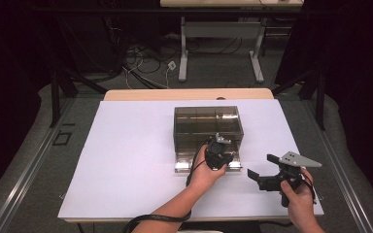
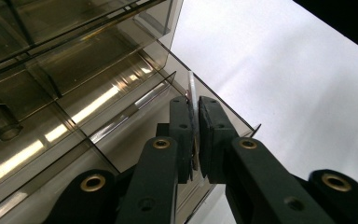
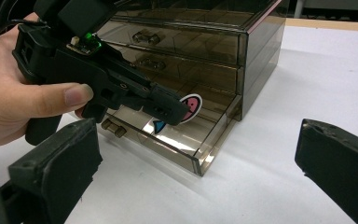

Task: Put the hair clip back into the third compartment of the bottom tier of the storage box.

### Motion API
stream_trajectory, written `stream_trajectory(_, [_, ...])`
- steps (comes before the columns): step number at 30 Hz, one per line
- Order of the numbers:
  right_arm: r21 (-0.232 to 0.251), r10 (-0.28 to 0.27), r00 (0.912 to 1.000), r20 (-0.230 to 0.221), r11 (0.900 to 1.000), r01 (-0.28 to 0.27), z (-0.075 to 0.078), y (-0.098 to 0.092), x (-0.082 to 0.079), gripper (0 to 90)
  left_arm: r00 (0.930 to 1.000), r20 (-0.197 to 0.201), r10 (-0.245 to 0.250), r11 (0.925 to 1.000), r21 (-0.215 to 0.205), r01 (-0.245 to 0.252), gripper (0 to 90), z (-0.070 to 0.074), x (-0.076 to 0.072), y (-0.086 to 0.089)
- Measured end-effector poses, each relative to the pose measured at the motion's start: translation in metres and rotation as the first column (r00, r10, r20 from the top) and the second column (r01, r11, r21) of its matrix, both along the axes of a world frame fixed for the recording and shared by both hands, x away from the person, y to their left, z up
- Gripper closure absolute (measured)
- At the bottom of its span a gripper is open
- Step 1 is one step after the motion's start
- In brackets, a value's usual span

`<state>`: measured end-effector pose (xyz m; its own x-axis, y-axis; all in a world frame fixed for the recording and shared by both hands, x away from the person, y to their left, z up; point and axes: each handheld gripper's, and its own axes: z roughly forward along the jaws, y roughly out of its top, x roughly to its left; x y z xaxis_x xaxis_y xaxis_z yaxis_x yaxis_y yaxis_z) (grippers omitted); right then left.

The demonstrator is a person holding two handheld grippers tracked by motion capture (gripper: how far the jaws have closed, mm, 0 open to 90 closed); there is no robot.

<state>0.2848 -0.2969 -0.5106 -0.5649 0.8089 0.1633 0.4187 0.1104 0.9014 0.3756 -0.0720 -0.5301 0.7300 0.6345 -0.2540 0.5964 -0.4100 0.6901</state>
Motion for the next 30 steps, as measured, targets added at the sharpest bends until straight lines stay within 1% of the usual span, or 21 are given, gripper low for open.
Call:
stream_trajectory(2, [-0.002, 0.003, 1.0000, -0.004, 1.000, -0.003, 0.0000, 0.0003, -0.0002, 0.0, 1.0000, 0.002, 0.002, 1.0000, -0.001, -0.002, 84.7, 0.0000, -0.0001, 0.0002])
stream_trajectory(3, [-0.005, 0.005, 1.0000, -0.006, 1.000, -0.005, 0.0001, 0.0002, -0.0002, 0.0, 1.0000, 0.003, -0.004, 0.9999, 0.010, 0.004, 84.7, 0.0006, 0.0000, 0.0010])
stream_trajectory(5, [-0.004, 0.007, 0.9999, -0.007, 1.000, -0.007, 0.0000, 0.0006, -0.0002, 0.0, 1.0000, 0.004, -0.005, 0.9999, 0.010, 0.005, 84.6, 0.0007, 0.0000, 0.0012])
stream_trajectory(8, [0.000, 0.007, 1.0000, -0.007, 1.000, -0.007, -0.0002, 0.0010, 0.0000, 0.0, 0.9999, 0.011, 0.005, 1.0000, -0.002, -0.005, 83.5, 0.0008, 0.0002, 0.0012])
stream_trajectory(11, [-0.005, 0.005, 1.0000, -0.004, 1.000, -0.005, -0.0003, 0.0008, 0.0003, 0.0, 0.9999, 0.006, 0.011, 0.9999, -0.012, -0.011, 81.0, 0.0010, 0.0004, 0.0014])
stream_trajectory(13, [-0.003, 0.006, 1.0000, -0.004, 1.000, -0.006, -0.0002, 0.0008, 0.0002, 0.0, 0.9998, 0.010, 0.016, 0.9998, -0.012, -0.016, 79.5, 0.0015, 0.0001, 0.0017])
stream_trajectory(14, [-0.004, 0.008, 1.0000, -0.003, 1.000, -0.008, -0.0002, 0.0006, 0.0003, 0.0, 0.9997, 0.022, 0.007, 1.0000, -0.007, -0.007, 78.2, 0.0020, 0.0010, 0.0028])
stream_trajectory(15, [-0.004, 0.007, 1.0000, -0.003, 1.000, -0.007, -0.0002, 0.0004, 0.0003, 0.0, 0.9997, 0.020, 0.011, 0.9999, -0.008, -0.011, 76.7, 0.0025, 0.0007, 0.0030])
stream_trajectory(16, [-0.003, 0.007, 1.0000, -0.003, 1.000, -0.007, -0.0002, 0.0003, 0.0003, 0.0, 0.9996, 0.014, 0.026, 0.9994, -0.022, -0.025, 76.5, 0.0024, -0.0001, 0.0025])
stream_trajectory(17, [-0.003, 0.007, 1.0000, -0.003, 1.000, -0.007, -0.0001, 0.0003, 0.0003, 0.0, 0.9996, 0.019, 0.020, 0.9996, -0.019, -0.020, 75.3, 0.0028, 0.0004, 0.0035])
stream_trajectory(20, [-0.006, 0.007, 1.0000, -0.003, 1.000, -0.007, -0.0003, 0.0004, 0.0006, 0.0, 0.9992, 0.031, 0.024, 0.9994, -0.027, -0.023, 72.0, 0.0034, 0.0005, 0.0051])
stream_trajectory(22, [-0.003, 0.007, 1.0000, -0.003, 1.000, -0.007, -0.0004, 0.0009, 0.0007, 0.0, 0.9988, 0.032, 0.037, 0.9986, -0.039, -0.036, 70.4, 0.0036, -0.0003, 0.0053])
stream_trajectory(25, [-0.001, 0.004, 1.0000, -0.001, 1.000, -0.004, -0.0006, 0.0018, 0.0009, 0.0, 0.9986, 0.039, 0.036, 0.9988, -0.036, -0.034, 68.7, 0.0044, -0.0006, 0.0066])
stream_trajectory(26, [-0.003, 0.007, 1.0000, -0.003, 1.000, -0.007, -0.0005, 0.0015, 0.0009, 0.0, 0.9977, 0.057, 0.035, 0.9989, -0.034, -0.033, 67.3, 0.0047, -0.0006, 0.0073])
stream_trajectory(30, [-0.001, 0.007, 0.9999, -0.008, 1.000, -0.007, -0.0003, 0.0016, 0.0010, 0.0, 0.9969, 0.070, 0.037, 0.9985, -0.043, -0.034, 64.4, 0.0072, -0.0015, 0.0088])
